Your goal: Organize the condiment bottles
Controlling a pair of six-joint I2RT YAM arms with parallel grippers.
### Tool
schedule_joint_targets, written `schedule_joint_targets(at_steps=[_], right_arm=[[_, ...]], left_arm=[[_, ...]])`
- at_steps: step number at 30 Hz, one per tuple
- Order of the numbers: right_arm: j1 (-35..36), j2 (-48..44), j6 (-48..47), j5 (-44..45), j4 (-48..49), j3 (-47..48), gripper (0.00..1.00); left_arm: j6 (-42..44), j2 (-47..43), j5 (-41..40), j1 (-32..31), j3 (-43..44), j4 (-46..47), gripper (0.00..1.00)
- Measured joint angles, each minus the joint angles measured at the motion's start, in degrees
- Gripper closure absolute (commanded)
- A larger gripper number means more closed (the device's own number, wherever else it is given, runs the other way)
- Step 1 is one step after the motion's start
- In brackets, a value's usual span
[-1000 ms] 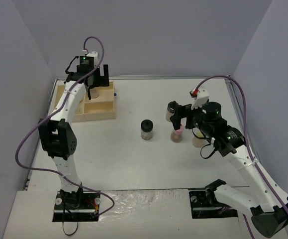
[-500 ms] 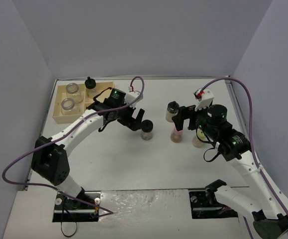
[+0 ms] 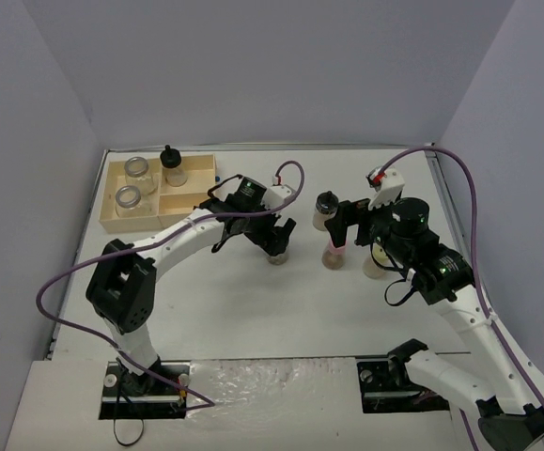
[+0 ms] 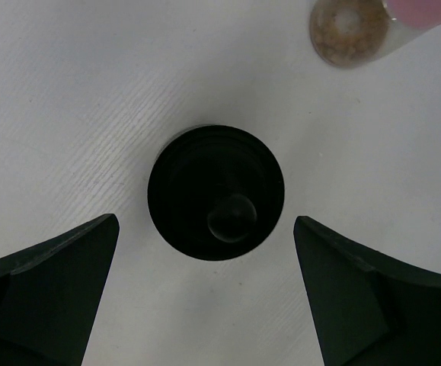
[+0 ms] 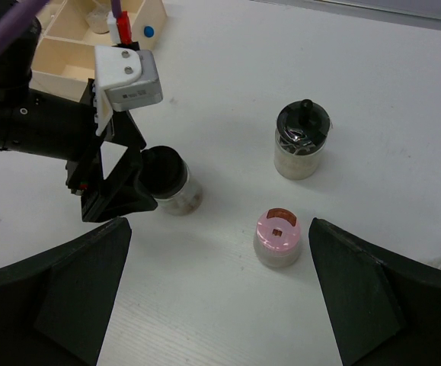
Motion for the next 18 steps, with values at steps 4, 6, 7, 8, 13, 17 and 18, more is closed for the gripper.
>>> schedule_joint_targets(at_steps=[4, 6, 7, 8, 13, 17, 18], right_arm=[[0.00, -0.01, 0.00, 0.02, -0.01, 0.00, 0.00], [0.00, -0.02, 0.00, 0.02, -0.01, 0.00, 0.00], [0.00, -0.02, 0.00, 0.02, -0.02, 0.00, 0.00], [0.00, -0.02, 0.00, 0.03, -0.01, 0.00, 0.00], [0.00, 0.00, 0.00, 0.04, -0.02, 0.00, 0.00], [0.00, 0.00, -0.01, 0.04, -0.02, 0.00, 0.00], [0.00, 0.00, -0.02, 0.04, -0.02, 0.00, 0.00]], left_arm=[[0.14, 3.03, -2.01, -0.12, 0.79, 0.08, 0.03], [0.22, 3.74, -2.60, -0.27, 1.35, 0.23, 0.03], [0.27, 3.98, -2.84, -0.40, 1.61, 0.38, 0.04], [0.27, 3.99, -2.93, -0.57, 1.71, 0.68, 0.05], [0.27, 4.02, -3.05, -1.63, 2.07, 2.42, 0.16], [0.28, 4.02, -3.01, -2.27, 2.07, 2.96, 0.29], [0.28, 4.03, -3.01, -2.33, 2.07, 2.99, 0.34]])
